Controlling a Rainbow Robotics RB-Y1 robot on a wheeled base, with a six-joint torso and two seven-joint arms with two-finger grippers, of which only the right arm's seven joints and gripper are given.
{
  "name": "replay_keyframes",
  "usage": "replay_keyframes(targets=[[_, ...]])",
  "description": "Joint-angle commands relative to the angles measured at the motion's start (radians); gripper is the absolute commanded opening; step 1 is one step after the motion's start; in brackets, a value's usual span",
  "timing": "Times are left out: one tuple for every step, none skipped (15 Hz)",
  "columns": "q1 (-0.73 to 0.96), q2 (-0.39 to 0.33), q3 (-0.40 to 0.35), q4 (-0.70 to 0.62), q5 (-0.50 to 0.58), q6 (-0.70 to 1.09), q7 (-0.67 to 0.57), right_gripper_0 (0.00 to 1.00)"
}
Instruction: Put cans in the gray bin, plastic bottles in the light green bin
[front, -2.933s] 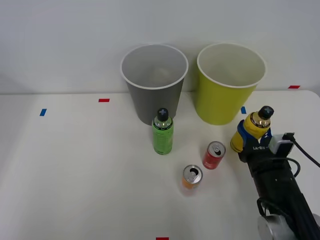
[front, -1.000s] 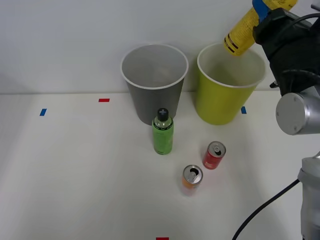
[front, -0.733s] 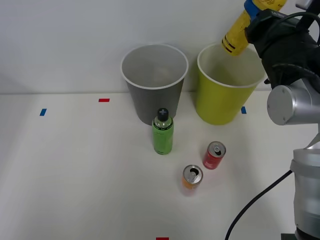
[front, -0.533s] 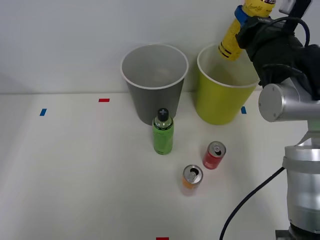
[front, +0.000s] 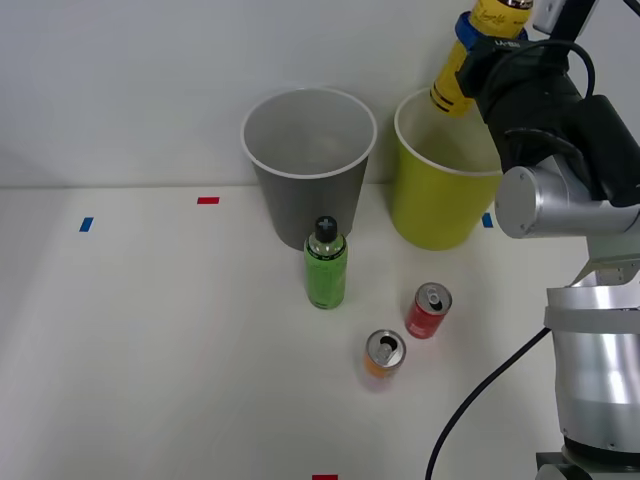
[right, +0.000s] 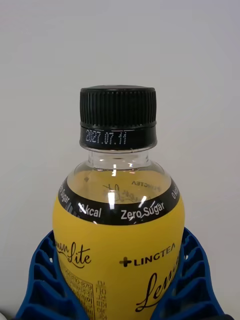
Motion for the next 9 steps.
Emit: replay_keyframes(targets=[[0.001,-0.001,-0.004,0.0,0.002,-0.002,0.003,0.92],[0.001,-0.001,-0.007,0.0,0.0,-0.002,0.0,1.0],[0.001,-0.001,-0.009,0.0,0.0,-0.002,-0.002,1.0],[0.001,-0.001,-0.012,0.0,-0.004,-0.002,-0.003,1.0],[0.002,-0.001,-0.012,0.0,-0.007,-0.008,-0.003,1.0],[0.002,-0.003,-0.012,0.0,-0.01,-0.009,-0.003,1.0],[0.005,-0.006,-0.012,0.0,-0.017,-0.017,0.0,1.0],[0.009,-0.008,-0.009,0.0,-0.02,-0.02,0.0,1.0],[0.016,-0.009,-0.006,0.0,-0.023,-0.031,-0.003,1.0]])
